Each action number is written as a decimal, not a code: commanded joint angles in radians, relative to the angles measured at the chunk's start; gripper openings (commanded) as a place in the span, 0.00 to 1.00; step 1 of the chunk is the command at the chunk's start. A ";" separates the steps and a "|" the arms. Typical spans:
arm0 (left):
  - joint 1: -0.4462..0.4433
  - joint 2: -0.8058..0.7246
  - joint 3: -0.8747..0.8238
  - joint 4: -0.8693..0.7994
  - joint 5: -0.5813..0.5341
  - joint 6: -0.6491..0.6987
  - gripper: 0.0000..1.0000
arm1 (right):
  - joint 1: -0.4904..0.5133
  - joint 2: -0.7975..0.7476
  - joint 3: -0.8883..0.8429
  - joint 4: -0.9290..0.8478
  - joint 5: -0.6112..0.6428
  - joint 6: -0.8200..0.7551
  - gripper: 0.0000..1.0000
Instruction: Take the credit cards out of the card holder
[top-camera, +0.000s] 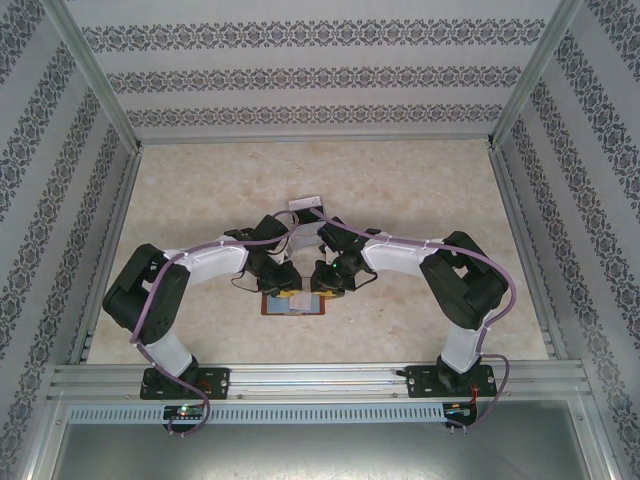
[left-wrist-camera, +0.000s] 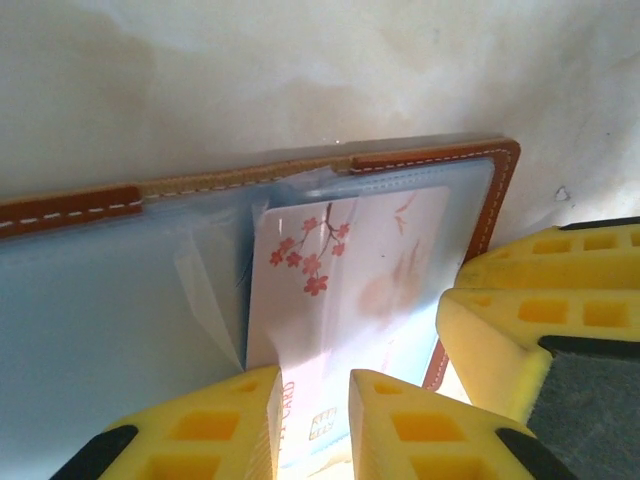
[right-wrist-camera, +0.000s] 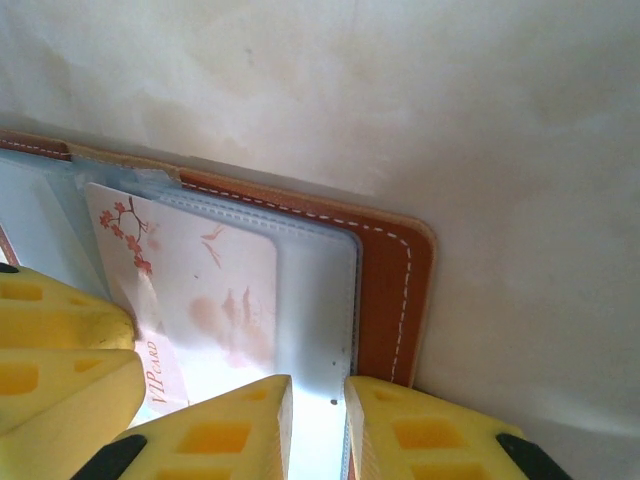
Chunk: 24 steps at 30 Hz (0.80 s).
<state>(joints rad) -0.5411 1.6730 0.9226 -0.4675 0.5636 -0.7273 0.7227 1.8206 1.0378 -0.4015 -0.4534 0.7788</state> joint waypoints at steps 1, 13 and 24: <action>0.015 -0.026 0.008 -0.019 -0.022 -0.006 0.25 | 0.003 0.029 -0.011 -0.040 0.035 -0.013 0.24; 0.035 -0.032 -0.009 -0.007 -0.027 -0.010 0.25 | 0.003 0.032 -0.008 -0.044 0.030 -0.016 0.24; 0.038 0.014 -0.015 0.007 0.004 -0.005 0.25 | 0.003 0.035 -0.001 -0.049 0.027 -0.018 0.24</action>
<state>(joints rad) -0.5148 1.6726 0.9222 -0.4664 0.5495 -0.7338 0.7227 1.8225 1.0386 -0.4026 -0.4538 0.7784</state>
